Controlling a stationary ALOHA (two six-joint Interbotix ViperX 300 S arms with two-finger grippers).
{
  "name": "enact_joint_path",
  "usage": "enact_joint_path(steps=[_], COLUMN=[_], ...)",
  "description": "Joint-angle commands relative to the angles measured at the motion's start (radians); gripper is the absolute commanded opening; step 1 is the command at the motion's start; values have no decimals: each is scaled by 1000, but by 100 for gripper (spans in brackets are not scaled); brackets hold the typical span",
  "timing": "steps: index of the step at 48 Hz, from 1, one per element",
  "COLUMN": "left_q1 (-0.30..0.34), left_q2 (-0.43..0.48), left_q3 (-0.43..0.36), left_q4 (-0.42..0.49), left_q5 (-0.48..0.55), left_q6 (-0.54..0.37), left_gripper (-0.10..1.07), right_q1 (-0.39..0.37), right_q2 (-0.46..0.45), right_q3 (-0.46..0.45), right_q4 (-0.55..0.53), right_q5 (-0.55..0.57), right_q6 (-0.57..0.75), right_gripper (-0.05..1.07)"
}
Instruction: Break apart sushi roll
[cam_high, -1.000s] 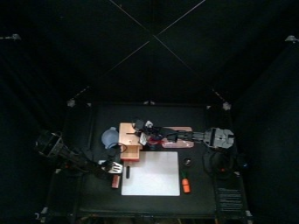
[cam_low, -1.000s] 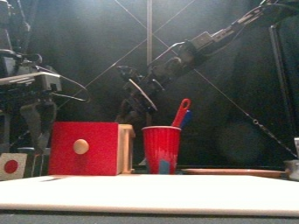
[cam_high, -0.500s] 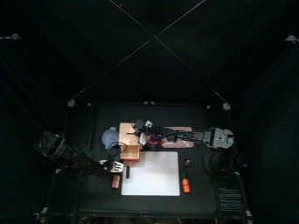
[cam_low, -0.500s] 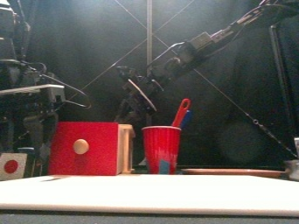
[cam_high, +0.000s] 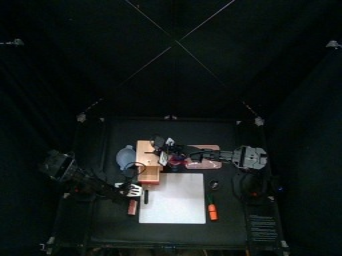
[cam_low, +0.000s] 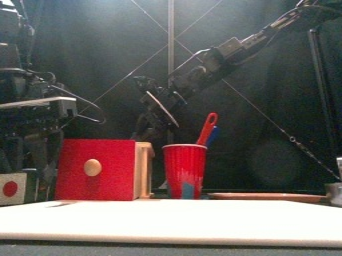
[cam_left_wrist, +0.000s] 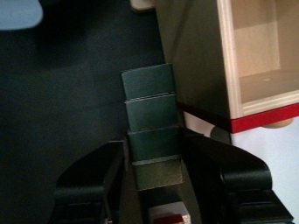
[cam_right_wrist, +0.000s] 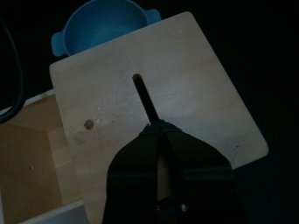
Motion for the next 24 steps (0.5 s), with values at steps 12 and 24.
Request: enact_joint_path(steps=[12,24], left_q1=[-58,-103], left_q2=[-129,-229], left_q3=[21,21], left_q4=[-34,-29], left_q5=[-146,-310], left_q6=[0,15], left_gripper=[70,70], right_q1=[5,9], right_q2=[-23,-23], right_q3=[-21,-20], right_q4=[3,3], right_q5=[-5,-5], right_q6=[0,0], right_gripper=[5,5])
